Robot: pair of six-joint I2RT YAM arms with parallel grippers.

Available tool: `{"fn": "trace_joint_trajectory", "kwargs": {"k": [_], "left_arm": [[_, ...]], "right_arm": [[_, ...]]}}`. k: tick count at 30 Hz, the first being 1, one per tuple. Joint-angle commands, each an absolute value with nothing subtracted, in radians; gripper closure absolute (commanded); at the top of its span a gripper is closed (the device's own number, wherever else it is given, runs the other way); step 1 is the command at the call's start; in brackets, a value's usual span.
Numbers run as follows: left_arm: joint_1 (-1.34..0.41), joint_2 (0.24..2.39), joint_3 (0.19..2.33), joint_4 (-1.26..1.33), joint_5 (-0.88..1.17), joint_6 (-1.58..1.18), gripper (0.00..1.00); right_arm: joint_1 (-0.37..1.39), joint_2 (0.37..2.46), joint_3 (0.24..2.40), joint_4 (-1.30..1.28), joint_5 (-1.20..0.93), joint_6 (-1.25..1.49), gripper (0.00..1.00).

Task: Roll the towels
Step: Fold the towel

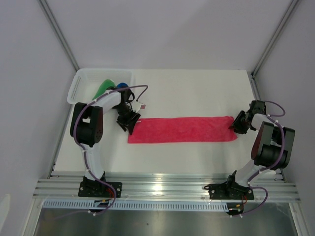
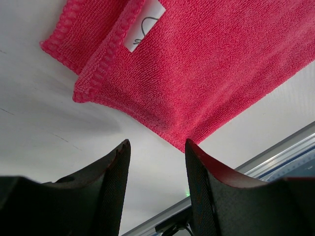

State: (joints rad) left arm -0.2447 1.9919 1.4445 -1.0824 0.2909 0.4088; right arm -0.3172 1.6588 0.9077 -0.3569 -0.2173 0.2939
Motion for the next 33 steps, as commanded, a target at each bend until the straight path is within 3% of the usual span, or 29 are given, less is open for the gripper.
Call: {"fn": "trace_joint_trajectory", "kwargs": {"k": [1, 4, 12, 17, 19, 20, 21, 24, 28, 33], "left_arm": [[-0.249, 1.996, 1.471, -1.077, 0.287, 0.388, 0.48], [-0.253, 2.000, 1.479, -1.075, 0.302, 0.382, 0.48], [-0.296, 2.052, 1.531, -1.095, 0.305, 0.367, 0.46], [-0.296, 2.068, 1.568, -1.111, 0.259, 0.374, 0.48], [-0.298, 2.015, 1.543, -1.088, 0.249, 0.382, 0.49], [-0.296, 1.994, 1.536, -1.082, 0.244, 0.388, 0.49], [-0.299, 1.970, 1.508, -1.080, 0.248, 0.408, 0.51], [-0.316, 1.861, 1.453, -1.098, 0.293, 0.460, 0.57], [-0.311, 1.789, 1.340, -1.157, 0.325, 0.451, 0.62], [-0.198, 1.599, 1.220, -1.098, 0.345, 0.416, 0.60]], "right_arm": [[-0.321, 1.655, 0.894, -0.406, -0.187, 0.279, 0.62], [-0.322, 1.644, 0.893, -0.439, -0.161, 0.281, 0.53], [-0.287, 1.503, 0.965, -0.446, 0.000, 0.273, 0.49], [-0.255, 1.590, 1.075, -0.469, -0.014, 0.212, 0.50], [-0.203, 1.624, 1.138, -0.500, -0.047, 0.181, 0.57], [-0.174, 1.643, 1.153, -0.506, -0.060, 0.167, 0.63], [-0.141, 1.646, 1.164, -0.514, -0.086, 0.143, 0.76], [0.023, 1.647, 1.183, -0.496, -0.174, 0.095, 0.88], [0.256, 1.689, 1.204, -0.414, -0.367, 0.074, 0.96], [0.612, 1.840, 1.351, -0.321, -0.550, -0.067, 0.98]]}}
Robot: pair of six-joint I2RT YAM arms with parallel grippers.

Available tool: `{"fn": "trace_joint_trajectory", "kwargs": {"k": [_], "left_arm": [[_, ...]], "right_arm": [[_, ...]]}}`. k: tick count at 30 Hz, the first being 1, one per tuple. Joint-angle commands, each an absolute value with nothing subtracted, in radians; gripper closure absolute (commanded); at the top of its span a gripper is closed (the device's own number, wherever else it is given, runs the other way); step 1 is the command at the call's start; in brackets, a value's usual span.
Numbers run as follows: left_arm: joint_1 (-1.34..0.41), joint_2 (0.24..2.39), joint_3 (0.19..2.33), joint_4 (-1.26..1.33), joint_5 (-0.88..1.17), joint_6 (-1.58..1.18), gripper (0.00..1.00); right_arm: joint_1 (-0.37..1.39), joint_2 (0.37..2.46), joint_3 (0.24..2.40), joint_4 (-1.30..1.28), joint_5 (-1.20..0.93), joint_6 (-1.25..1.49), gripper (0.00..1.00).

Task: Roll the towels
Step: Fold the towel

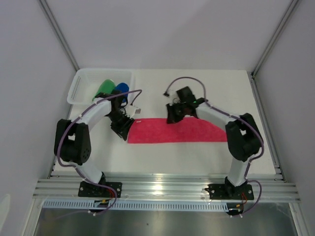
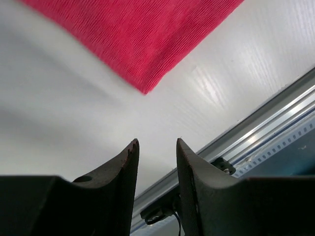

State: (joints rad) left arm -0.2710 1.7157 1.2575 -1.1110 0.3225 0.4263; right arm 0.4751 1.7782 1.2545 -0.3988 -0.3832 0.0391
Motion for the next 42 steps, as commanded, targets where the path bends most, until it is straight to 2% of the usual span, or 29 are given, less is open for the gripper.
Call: {"fn": "trace_joint_trajectory", "kwargs": {"k": [1, 4, 6, 13, 18, 22, 28, 33, 40, 42], "left_arm": [[-0.187, 1.565, 1.209, -1.094, 0.341, 0.416, 0.60], [-0.157, 1.458, 1.192, -1.077, 0.287, 0.403, 0.57], [-0.120, 1.424, 1.167, -1.060, 0.244, 0.393, 0.57], [0.032, 1.378, 1.115, -1.032, 0.262, 0.377, 0.57], [0.038, 1.361, 1.118, -1.025, 0.241, 0.390, 0.57], [0.054, 1.345, 1.130, -1.029, 0.207, 0.408, 0.57], [0.083, 1.347, 1.155, -1.035, 0.196, 0.416, 0.57], [0.098, 1.335, 1.175, -1.049, 0.190, 0.414, 0.57], [0.117, 1.325, 1.200, -1.055, 0.179, 0.400, 0.56], [0.117, 1.331, 1.215, -1.066, 0.181, 0.397, 0.56]], "right_arm": [[0.647, 1.912, 1.382, -0.313, -0.577, -0.075, 0.98], [0.762, 2.058, 1.517, -0.317, -0.554, -0.109, 0.98], [0.816, 2.127, 1.618, -0.340, -0.465, -0.106, 1.00], [0.880, 2.333, 1.796, -0.363, -0.223, -0.089, 0.99], [0.894, 2.477, 1.959, -0.553, -0.069, -0.046, 1.00], [0.816, 2.528, 2.075, -0.646, 0.076, 0.139, 1.00], [0.651, 2.534, 2.091, -0.496, 0.055, 0.411, 1.00], [0.508, 2.723, 2.445, -0.598, 0.071, 0.589, 1.00], [0.439, 2.747, 2.485, -0.265, 0.023, 0.689, 1.00], [0.431, 2.747, 2.532, -0.230, 0.032, 0.707, 0.93]]}}
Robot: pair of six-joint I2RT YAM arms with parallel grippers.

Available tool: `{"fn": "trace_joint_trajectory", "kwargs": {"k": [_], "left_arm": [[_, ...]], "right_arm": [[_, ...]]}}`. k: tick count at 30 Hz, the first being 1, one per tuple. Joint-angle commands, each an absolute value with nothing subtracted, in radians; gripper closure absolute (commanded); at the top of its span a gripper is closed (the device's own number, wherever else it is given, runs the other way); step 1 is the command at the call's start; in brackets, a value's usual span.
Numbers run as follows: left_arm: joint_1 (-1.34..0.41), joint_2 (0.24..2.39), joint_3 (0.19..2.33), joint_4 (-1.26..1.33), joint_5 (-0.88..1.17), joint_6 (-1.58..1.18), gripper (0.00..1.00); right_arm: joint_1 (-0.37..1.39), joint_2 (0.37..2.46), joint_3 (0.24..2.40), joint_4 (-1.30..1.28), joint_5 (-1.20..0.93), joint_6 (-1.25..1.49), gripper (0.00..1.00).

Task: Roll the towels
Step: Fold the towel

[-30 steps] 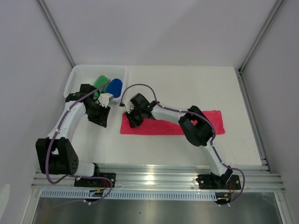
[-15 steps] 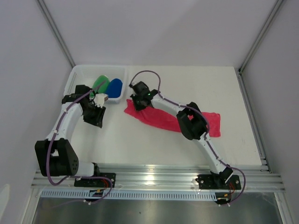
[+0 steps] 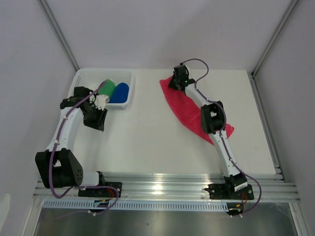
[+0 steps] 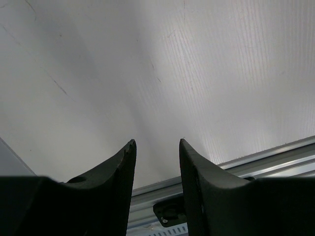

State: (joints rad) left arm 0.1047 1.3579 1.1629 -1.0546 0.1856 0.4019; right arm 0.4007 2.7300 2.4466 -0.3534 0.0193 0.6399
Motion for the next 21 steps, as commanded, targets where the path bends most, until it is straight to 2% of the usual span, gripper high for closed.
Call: {"fn": "trace_joint_trajectory", "kwargs": {"k": [1, 3, 4, 7, 9, 10, 12, 13, 14, 15, 16, 18, 21], "left_arm": [[0.117, 1.335, 1.226, -1.071, 0.183, 0.397, 0.56], [0.117, 1.335, 1.236, -1.078, 0.189, 0.399, 0.56], [0.117, 1.333, 1.236, -1.078, 0.198, 0.399, 0.55], [0.115, 1.339, 1.235, -1.078, 0.233, 0.397, 0.55], [0.115, 1.347, 1.235, -1.077, 0.253, 0.394, 0.55], [0.115, 1.348, 1.236, -1.075, 0.264, 0.393, 0.55], [0.115, 1.350, 1.243, -1.074, 0.285, 0.391, 0.55], [0.115, 1.351, 1.252, -1.075, 0.290, 0.391, 0.55], [0.115, 1.354, 1.262, -1.077, 0.294, 0.390, 0.55], [0.115, 1.356, 1.270, -1.077, 0.301, 0.390, 0.54], [0.114, 1.365, 1.276, -1.083, 0.302, 0.390, 0.54], [0.114, 1.371, 1.293, -1.086, 0.313, 0.390, 0.55], [0.112, 1.376, 1.301, -1.086, 0.337, 0.390, 0.55]], "right_arm": [[0.413, 2.741, 2.575, -0.195, 0.020, 0.718, 0.88], [0.394, 2.682, 2.592, -0.134, -0.026, 0.675, 0.80], [0.371, 2.646, 2.589, -0.124, -0.066, 0.652, 0.70], [0.316, 2.472, 2.531, -0.174, -0.142, 0.504, 0.52], [0.284, 2.308, 2.409, -0.257, -0.163, 0.412, 0.51], [0.267, 2.245, 2.348, -0.367, -0.138, 0.372, 0.55], [0.218, 2.054, 2.095, -0.457, -0.028, 0.301, 0.70], [0.204, 1.987, 1.992, -0.519, 0.016, 0.285, 0.83], [0.183, 1.918, 1.885, -0.537, 0.093, 0.278, 0.87], [0.173, 1.855, 1.680, -0.549, 0.097, 0.279, 0.90], [0.169, 1.738, 1.584, -0.560, 0.100, 0.285, 0.94], [0.164, 1.639, 1.351, -0.575, 0.113, 0.316, 0.98], [0.163, 1.496, 1.125, -0.620, 0.111, 0.391, 1.00]]}}
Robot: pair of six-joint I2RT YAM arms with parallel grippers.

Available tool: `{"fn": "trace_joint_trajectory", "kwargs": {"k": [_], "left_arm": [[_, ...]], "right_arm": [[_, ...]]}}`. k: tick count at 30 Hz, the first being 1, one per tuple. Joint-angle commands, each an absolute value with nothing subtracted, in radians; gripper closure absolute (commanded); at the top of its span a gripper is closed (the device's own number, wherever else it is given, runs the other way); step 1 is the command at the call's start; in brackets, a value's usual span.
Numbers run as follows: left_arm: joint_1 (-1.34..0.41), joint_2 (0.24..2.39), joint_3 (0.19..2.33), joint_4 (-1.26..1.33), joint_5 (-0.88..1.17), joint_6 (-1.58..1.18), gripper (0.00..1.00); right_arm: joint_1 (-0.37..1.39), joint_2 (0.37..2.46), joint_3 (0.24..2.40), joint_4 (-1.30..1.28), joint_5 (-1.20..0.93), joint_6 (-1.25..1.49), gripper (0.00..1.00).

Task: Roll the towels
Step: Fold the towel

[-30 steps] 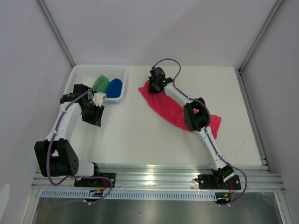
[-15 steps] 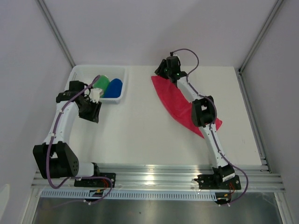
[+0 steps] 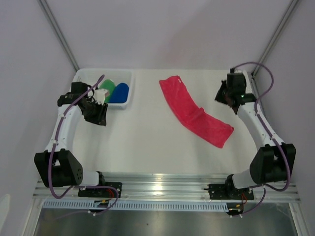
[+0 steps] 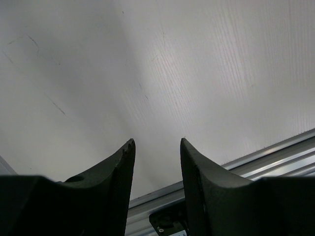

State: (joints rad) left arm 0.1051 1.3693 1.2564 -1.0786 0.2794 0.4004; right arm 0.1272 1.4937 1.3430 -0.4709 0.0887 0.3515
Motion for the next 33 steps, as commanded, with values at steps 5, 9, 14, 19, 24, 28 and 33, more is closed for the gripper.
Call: {"fn": "trace_joint_trajectory", "kwargs": {"k": [5, 9, 14, 19, 24, 28, 33], "left_arm": [[0.106, 1.365, 1.307, -1.080, 0.364, 0.394, 0.55], [0.101, 1.356, 1.305, -1.078, 0.379, 0.403, 0.55], [0.097, 1.342, 1.295, -1.078, 0.391, 0.411, 0.55], [0.098, 1.313, 1.275, -1.060, 0.391, 0.411, 0.55], [0.098, 1.310, 1.275, -1.058, 0.388, 0.423, 0.55], [0.097, 1.313, 1.273, -1.065, 0.388, 0.443, 0.55], [0.097, 1.322, 1.266, -1.085, 0.399, 0.486, 0.55]], "right_arm": [[0.163, 1.459, 0.892, -0.580, 0.077, 0.466, 1.00], [0.163, 1.575, 0.876, -0.502, 0.094, 0.468, 1.00], [0.179, 1.724, 0.952, -0.557, 0.059, 0.437, 1.00], [0.334, 1.764, 0.973, -0.678, -0.046, 0.403, 1.00], [0.556, 1.811, 1.024, -0.742, -0.216, 0.437, 1.00], [0.718, 1.900, 1.143, -0.761, -0.282, 0.471, 1.00], [0.868, 1.989, 1.270, -0.772, -0.316, 0.494, 1.00]]}}
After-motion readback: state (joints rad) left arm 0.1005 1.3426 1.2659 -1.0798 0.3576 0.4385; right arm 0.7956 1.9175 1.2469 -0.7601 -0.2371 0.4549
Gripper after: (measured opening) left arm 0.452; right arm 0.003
